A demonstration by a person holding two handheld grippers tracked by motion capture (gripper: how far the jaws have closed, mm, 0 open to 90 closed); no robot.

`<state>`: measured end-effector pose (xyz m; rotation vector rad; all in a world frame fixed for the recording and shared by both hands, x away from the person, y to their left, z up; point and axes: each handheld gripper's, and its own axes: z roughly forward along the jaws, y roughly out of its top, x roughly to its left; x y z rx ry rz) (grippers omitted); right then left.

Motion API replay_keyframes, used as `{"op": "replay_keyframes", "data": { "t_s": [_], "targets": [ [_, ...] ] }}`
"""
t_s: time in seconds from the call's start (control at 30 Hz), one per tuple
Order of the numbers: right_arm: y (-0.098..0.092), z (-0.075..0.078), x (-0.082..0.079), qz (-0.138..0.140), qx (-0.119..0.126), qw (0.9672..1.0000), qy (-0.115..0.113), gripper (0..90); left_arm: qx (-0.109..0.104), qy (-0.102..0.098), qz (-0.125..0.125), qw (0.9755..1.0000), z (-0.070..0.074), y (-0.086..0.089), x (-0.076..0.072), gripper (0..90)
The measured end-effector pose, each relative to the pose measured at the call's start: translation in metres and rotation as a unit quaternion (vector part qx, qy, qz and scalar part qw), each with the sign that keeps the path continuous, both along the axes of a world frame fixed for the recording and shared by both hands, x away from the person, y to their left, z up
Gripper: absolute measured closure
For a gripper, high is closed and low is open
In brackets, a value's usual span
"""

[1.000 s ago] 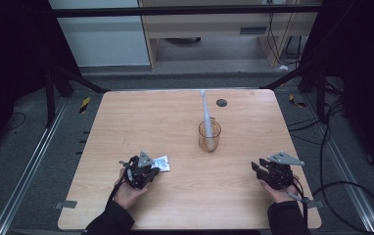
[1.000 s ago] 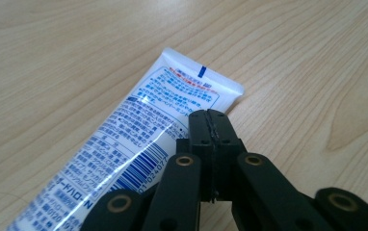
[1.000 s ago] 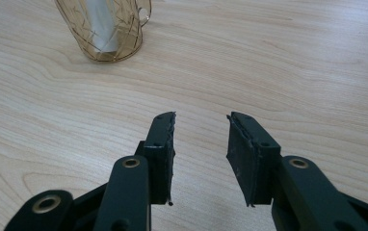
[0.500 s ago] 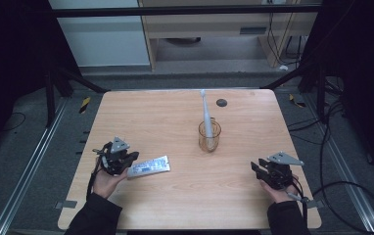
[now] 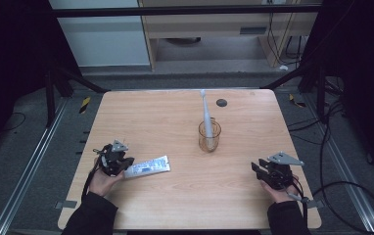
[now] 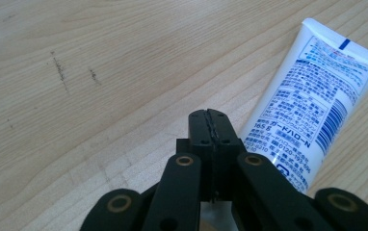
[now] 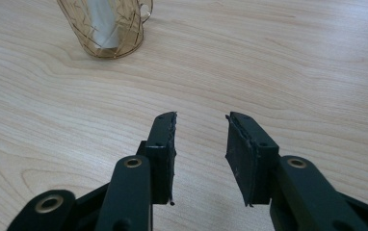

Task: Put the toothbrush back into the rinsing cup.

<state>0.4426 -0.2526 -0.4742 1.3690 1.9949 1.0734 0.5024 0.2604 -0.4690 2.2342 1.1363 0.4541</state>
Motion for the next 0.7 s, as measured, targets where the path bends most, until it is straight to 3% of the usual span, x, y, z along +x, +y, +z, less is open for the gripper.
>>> {"op": "replay_keyframes", "data": {
  "t_s": [0.47, 0.7],
  "targets": [
    [0.0, -0.001, -0.001, 0.003, -0.003, 1.0, 0.0, 62.9, 0.0, 0.009, -0.011, 0.9999, -0.001, -0.002, -0.019, 89.8],
    [0.0, 0.0, -0.001, 0.002, -0.001, 1.0, 0.0, 62.8, -0.007, 0.003, -0.006, 1.0, 0.005, 0.002, -0.019, 89.2]
  ]
}}
